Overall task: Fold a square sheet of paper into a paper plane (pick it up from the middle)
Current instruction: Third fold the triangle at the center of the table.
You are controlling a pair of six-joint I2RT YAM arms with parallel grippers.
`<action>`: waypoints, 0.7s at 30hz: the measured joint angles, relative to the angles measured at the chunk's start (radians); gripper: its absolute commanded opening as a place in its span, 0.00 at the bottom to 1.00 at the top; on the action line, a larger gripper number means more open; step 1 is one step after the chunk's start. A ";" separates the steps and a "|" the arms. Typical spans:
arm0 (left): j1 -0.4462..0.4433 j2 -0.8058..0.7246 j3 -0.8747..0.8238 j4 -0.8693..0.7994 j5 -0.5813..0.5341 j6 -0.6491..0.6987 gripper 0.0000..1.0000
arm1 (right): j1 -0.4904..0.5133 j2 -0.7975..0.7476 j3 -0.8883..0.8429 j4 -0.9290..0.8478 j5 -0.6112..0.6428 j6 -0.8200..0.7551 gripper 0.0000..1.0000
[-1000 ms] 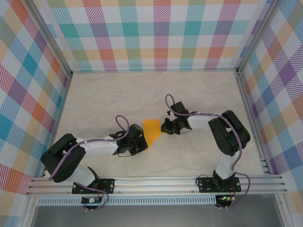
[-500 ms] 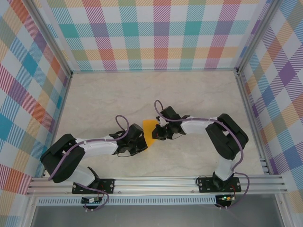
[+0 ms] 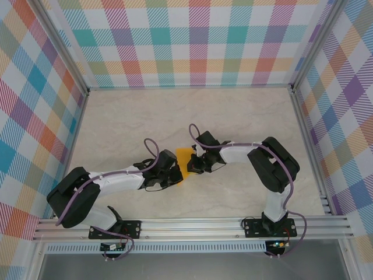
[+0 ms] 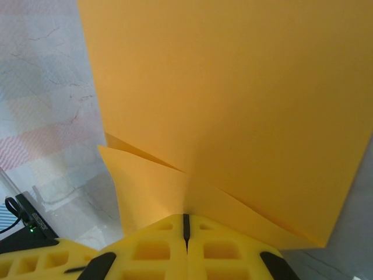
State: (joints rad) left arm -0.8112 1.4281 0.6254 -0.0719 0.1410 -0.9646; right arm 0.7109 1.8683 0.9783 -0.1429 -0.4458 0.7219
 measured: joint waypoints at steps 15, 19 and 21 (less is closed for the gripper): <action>0.000 0.073 -0.021 0.061 -0.009 0.007 0.02 | 0.000 0.009 0.013 -0.013 -0.005 0.003 0.00; 0.000 0.033 -0.065 0.077 -0.002 0.000 0.02 | 0.000 0.011 0.014 -0.014 -0.005 0.003 0.00; -0.003 0.013 -0.072 0.051 0.002 0.005 0.02 | 0.000 0.013 0.018 -0.019 -0.007 0.003 0.00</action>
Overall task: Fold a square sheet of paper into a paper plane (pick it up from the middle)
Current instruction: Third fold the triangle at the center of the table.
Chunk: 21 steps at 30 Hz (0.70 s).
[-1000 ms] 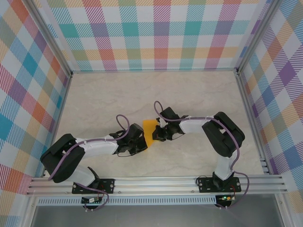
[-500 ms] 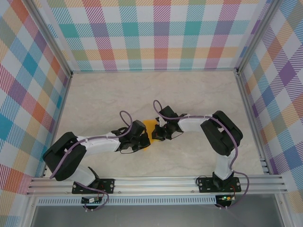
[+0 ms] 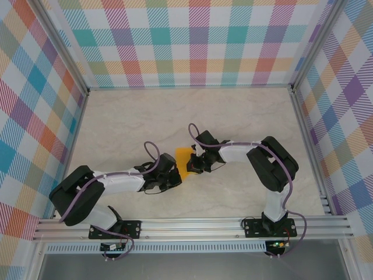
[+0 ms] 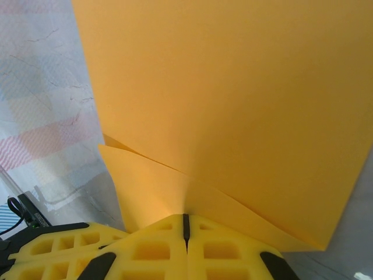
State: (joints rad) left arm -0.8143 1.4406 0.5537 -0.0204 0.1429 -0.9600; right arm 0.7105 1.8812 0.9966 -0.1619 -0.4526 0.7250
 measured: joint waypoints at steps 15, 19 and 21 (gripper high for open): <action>-0.009 -0.117 0.074 -0.314 -0.014 0.110 0.19 | -0.002 0.002 0.025 -0.039 -0.002 0.000 0.05; -0.009 -0.180 0.124 -0.326 -0.068 0.120 0.33 | -0.003 -0.065 0.025 -0.057 0.027 -0.002 0.32; -0.009 -0.191 0.145 -0.323 -0.096 0.119 0.36 | -0.003 -0.120 0.025 -0.062 0.048 -0.003 0.44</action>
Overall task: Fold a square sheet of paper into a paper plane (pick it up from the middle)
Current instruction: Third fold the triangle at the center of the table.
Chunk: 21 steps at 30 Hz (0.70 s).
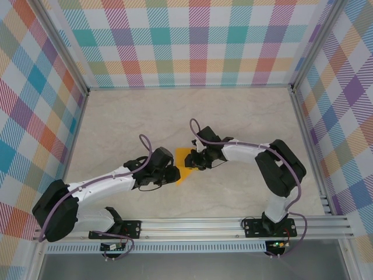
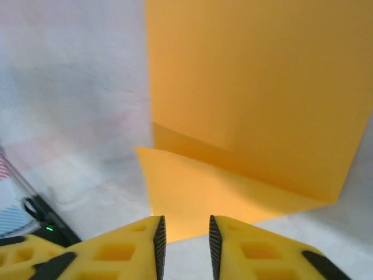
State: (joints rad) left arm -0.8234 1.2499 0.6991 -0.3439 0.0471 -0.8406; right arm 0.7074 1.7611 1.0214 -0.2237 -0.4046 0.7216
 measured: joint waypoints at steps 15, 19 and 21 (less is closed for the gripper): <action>0.004 0.217 0.094 0.089 -0.080 -0.010 0.17 | -0.117 -0.131 -0.124 0.020 0.063 0.026 0.62; 0.013 0.269 0.125 0.096 -0.093 -0.007 0.16 | -0.117 -0.117 -0.124 0.022 0.056 0.026 0.63; 0.017 0.295 0.135 0.107 -0.094 -0.007 0.14 | -0.117 -0.107 -0.124 0.023 0.050 0.026 0.64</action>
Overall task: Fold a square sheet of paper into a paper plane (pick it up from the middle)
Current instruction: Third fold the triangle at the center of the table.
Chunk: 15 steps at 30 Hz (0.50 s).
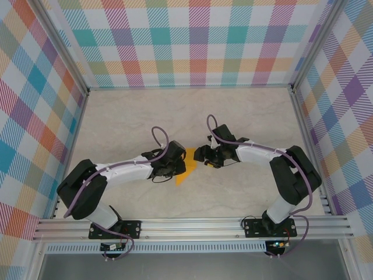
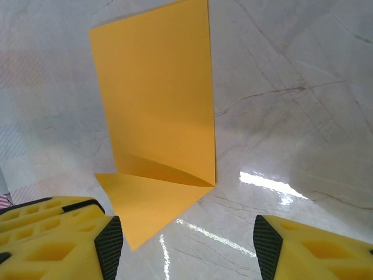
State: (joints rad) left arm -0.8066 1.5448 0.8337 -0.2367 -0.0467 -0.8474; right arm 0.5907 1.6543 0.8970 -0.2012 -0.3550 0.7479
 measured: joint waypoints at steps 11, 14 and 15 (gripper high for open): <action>0.031 0.109 0.018 -0.009 -0.060 -0.037 0.00 | 0.000 0.047 0.000 0.024 -0.069 0.015 0.63; 0.031 0.117 0.027 -0.017 -0.064 -0.050 0.00 | 0.000 0.061 0.000 0.029 -0.091 0.024 0.62; 0.031 0.117 0.027 -0.019 -0.065 -0.053 0.00 | 0.000 0.065 0.000 0.031 -0.099 0.027 0.61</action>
State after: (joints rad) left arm -0.7761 1.6615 0.8612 -0.2558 -0.1116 -0.9009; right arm 0.5907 1.7195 0.8974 -0.1703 -0.4541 0.7750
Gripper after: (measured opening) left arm 0.044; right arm 0.620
